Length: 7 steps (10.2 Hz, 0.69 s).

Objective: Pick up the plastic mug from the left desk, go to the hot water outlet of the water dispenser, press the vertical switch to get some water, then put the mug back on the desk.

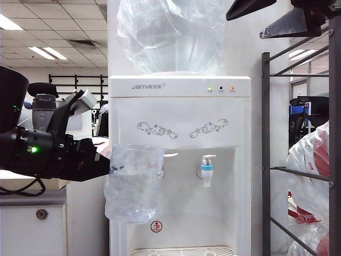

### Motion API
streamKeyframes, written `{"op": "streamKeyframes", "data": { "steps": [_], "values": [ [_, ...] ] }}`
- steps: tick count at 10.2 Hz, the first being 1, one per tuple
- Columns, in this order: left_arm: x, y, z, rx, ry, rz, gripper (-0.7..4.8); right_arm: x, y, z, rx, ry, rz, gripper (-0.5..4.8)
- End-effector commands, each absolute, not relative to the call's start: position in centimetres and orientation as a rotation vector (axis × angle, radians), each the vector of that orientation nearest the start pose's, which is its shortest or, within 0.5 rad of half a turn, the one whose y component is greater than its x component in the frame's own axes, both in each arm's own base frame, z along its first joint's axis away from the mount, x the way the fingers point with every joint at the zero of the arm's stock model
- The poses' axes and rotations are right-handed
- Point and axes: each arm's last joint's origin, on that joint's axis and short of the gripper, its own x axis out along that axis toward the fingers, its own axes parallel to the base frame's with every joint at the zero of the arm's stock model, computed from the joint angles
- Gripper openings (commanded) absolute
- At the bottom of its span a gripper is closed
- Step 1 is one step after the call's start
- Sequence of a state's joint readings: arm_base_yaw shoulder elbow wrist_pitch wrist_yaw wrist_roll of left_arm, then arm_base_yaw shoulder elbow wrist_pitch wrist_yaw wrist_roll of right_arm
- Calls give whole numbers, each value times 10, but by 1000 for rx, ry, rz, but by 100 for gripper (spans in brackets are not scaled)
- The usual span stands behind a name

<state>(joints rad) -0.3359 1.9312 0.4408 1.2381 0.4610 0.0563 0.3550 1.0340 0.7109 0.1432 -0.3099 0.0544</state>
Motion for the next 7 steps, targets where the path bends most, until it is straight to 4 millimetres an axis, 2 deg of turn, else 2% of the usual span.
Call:
{"op": "streamKeyframes", "data": {
  "steps": [1, 3, 4, 5, 6, 7],
  "values": [
    [265, -111, 97, 38, 166, -824, -6, 213, 89, 296, 46, 178, 660, 479],
    [263, -118, 98, 40, 160, -851, -6, 213, 89, 296, 46, 178, 660, 479],
    [257, -133, 93, 44, 169, -908, -6, 213, 89, 295, 45, 181, 658, 479],
    [259, -135, 82, 44, 208, -911, -6, 213, 89, 295, 45, 182, 656, 479],
    [268, -139, 51, 42, 296, -909, -6, 213, 88, 294, 45, 186, 656, 479],
    [271, -141, 50, 42, 295, -909, -6, 213, 89, 294, 46, 190, 661, 479]
  ]
}}
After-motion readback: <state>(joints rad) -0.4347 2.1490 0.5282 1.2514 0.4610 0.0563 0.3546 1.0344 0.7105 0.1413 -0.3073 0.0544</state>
